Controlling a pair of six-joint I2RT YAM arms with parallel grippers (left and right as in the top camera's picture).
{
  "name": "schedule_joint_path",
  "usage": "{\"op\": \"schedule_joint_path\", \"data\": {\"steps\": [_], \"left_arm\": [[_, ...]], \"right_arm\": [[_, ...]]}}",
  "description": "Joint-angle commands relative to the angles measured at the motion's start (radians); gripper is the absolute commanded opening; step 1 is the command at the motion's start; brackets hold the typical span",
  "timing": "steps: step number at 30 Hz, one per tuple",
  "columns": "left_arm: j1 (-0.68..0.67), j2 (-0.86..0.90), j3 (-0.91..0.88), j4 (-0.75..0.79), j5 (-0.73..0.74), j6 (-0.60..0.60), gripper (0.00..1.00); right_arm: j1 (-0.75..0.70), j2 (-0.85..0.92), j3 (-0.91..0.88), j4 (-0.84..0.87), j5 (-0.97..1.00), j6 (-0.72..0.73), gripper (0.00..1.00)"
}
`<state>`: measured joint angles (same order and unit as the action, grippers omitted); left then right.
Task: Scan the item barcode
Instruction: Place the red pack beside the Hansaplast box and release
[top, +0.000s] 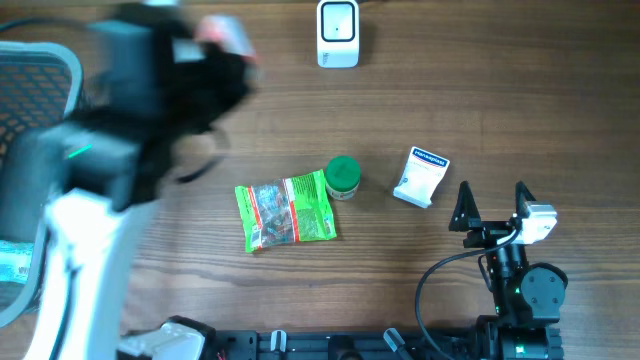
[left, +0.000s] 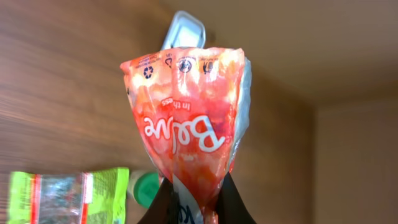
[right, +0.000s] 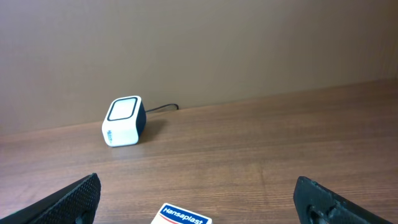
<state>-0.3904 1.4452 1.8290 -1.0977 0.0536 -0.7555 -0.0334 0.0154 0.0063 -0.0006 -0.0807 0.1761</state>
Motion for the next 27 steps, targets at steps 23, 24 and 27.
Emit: {"op": "schedule_joint_path", "data": {"steps": [23, 24, 27], "left_arm": [[-0.441, 0.706, -0.029, 0.226, -0.074, 0.177, 0.75], [-0.434, 0.687, -0.021, 0.221, -0.074, 0.18, 0.8], [-0.405, 0.613, 0.045, 0.193, -0.084, 0.249, 1.0]], "right_arm": [[0.004, -0.005, -0.001, 0.002, 0.01, 0.009, 1.0], [0.004, -0.005, -0.001, 0.002, 0.01, 0.009, 1.0], [0.004, -0.005, -0.001, 0.002, 0.01, 0.009, 1.0]]}}
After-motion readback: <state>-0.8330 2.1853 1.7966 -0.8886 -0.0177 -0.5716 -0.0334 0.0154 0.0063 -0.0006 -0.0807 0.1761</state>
